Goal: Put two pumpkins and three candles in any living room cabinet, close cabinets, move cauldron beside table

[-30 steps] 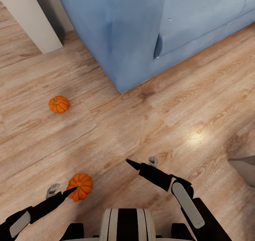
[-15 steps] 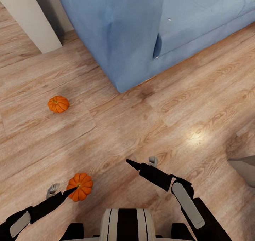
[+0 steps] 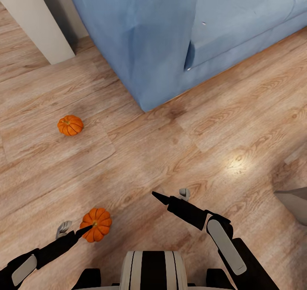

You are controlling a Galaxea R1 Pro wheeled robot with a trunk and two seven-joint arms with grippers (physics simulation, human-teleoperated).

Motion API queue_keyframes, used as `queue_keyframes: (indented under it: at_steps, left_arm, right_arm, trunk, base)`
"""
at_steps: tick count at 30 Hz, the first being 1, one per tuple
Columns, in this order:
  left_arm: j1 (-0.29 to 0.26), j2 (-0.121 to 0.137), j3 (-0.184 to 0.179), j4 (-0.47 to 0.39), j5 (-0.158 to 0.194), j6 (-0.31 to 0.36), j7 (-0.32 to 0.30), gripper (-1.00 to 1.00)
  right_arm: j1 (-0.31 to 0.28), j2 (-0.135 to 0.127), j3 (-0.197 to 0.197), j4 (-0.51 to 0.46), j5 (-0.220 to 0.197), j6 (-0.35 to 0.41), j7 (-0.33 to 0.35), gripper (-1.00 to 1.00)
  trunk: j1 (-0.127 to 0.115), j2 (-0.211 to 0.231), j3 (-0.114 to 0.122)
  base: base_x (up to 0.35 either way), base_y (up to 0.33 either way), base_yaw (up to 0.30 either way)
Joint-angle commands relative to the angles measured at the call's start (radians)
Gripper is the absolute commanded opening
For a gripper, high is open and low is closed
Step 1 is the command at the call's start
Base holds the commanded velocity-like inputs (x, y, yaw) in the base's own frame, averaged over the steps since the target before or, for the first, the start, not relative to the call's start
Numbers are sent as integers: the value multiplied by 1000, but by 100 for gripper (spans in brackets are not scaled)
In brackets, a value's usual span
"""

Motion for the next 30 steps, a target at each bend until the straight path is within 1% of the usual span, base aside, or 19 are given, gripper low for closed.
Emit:
queue_keyframes:
  at_steps: [1,22,30]
  left_arm:
    - [-1,0,-5,2,2,4,20,-100]
    - [-1,0,-5,2,2,4,15,-100]
    - [-1,0,-5,2,1,4,15,-100]
  right_arm:
    - [0,-1,0,0,-4,3,0,100]
    - [0,-1,0,0,-4,3,0,100]
    - [0,-1,0,0,-4,4,0,100]
  trunk:
    - [0,0,0]
    - [0,0,0]
    - [-4,2,30]
  base:
    - [0,0,0]
    - [0,0,0]
    - [0,0,0]
